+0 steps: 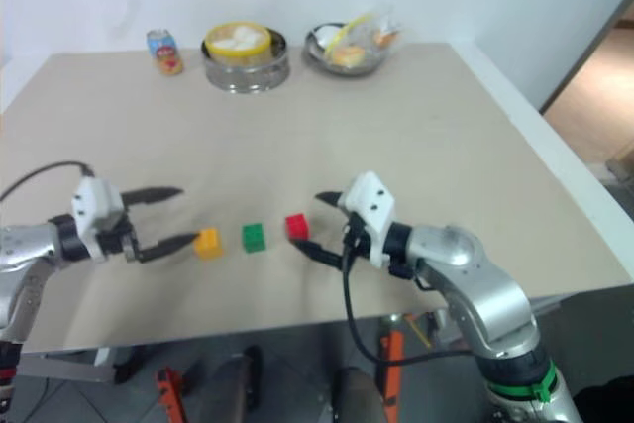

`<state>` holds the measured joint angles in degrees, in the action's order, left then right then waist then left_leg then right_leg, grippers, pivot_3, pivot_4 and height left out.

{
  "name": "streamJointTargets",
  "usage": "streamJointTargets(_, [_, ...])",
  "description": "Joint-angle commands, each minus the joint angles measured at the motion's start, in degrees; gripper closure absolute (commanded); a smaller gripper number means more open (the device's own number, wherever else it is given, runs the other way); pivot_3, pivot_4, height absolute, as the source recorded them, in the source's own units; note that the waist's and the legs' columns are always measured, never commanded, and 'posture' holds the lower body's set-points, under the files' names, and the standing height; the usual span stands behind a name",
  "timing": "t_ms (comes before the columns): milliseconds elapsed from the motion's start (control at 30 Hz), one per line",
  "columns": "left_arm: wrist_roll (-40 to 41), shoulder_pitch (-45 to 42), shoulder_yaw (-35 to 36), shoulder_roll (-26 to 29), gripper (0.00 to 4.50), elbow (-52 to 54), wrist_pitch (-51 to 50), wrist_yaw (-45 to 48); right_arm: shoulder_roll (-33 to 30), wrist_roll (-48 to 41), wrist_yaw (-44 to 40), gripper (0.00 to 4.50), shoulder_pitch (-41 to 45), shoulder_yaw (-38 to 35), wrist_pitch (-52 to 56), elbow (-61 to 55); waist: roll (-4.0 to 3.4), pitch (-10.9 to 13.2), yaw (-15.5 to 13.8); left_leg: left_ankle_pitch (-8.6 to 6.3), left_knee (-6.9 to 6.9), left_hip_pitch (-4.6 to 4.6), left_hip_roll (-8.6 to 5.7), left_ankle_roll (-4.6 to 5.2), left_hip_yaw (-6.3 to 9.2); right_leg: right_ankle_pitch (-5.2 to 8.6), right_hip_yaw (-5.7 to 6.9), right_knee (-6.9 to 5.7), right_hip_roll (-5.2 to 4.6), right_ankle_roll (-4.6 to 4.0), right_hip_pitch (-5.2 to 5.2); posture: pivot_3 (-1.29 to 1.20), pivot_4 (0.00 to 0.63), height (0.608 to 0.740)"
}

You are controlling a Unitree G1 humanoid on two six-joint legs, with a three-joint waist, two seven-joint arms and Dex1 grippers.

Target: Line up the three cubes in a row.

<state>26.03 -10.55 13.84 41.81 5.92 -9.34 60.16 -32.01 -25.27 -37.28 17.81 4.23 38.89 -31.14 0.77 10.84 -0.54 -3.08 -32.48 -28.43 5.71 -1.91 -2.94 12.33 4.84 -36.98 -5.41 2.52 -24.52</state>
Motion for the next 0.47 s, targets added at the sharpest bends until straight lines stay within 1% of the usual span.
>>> streamJointTargets(33, [1.29,0.82,3.18,0.28,0.05,2.45,-2.54,-4.09,1.7,0.96,6.32,0.0,0.54,-5.64,0.73,0.31,0.0,0.0,0.0,0.0,-0.01,0.0,0.0,0.0,0.0,0.0,0.0,0.0,0.0,0.0,0.0,0.0,0.15,0.74])
streamJointTargets(100, [1.09,0.36,3.2,0.29,0.05,2.14,-3.65,-5.7,3.38,0.73,10.01,0.0,2.43,-7.31,3.36,1.63,0.0,0.0,0.01,0.0,-0.03,0.01,0.0,0.0,0.01,-0.01,0.02,0.0,0.0,-0.01,0.0,0.0,0.15,0.74])
streamJointTargets(167, [1.12,-0.97,2.79,0.07,0.05,1.47,-5.28,-7.47,4.42,1.33,12.46,0.0,4.3,-7.38,5.07,2.38,-0.01,0.0,0.02,0.0,-0.04,0.01,0.0,0.0,0.01,-0.04,0.03,0.0,0.0,-0.06,-0.03,0.0,0.15,0.74])
streamJointTargets(367, [-0.55,-5.59,0.59,-1.61,0.05,-1.13,-7.91,-12.25,4.44,3.34,14.01,0.0,6.07,-5.97,4.67,3.65,0.0,0.0,-0.07,0.0,-0.03,0.0,-0.01,0.0,0.01,-0.08,0.06,0.0,-0.01,-0.09,0.0,0.0,0.15,0.74])
streamJointTargets(467, [-2.77,-6.94,-2.11,-1.8,0.05,-2.17,-6.42,-11.69,4.27,4.26,14.02,0.0,5.53,-5.28,3.7,3.63,0.0,0.0,-0.05,0.0,-0.03,0.0,-0.01,0.0,-0.01,-0.08,0.04,0.0,0.0,-0.05,-0.01,0.0,0.15,0.74])
